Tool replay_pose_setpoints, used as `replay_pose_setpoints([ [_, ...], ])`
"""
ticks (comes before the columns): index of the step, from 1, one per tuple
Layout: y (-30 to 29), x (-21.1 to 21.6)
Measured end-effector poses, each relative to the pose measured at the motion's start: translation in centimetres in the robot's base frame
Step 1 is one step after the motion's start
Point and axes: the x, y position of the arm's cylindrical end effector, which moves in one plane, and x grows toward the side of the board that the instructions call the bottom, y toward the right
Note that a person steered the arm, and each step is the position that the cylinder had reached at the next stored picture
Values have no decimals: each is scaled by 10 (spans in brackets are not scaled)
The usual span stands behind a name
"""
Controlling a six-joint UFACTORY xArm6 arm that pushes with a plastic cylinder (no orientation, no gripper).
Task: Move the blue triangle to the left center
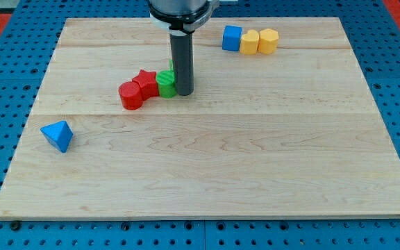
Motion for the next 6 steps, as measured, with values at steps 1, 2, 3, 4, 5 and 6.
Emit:
replay_pose_setpoints([
  [1,1,106],
  [2,-88,191],
  [3,-189,180],
  [4,-185,120],
  [5,-213,69],
  [6,-213,44],
])
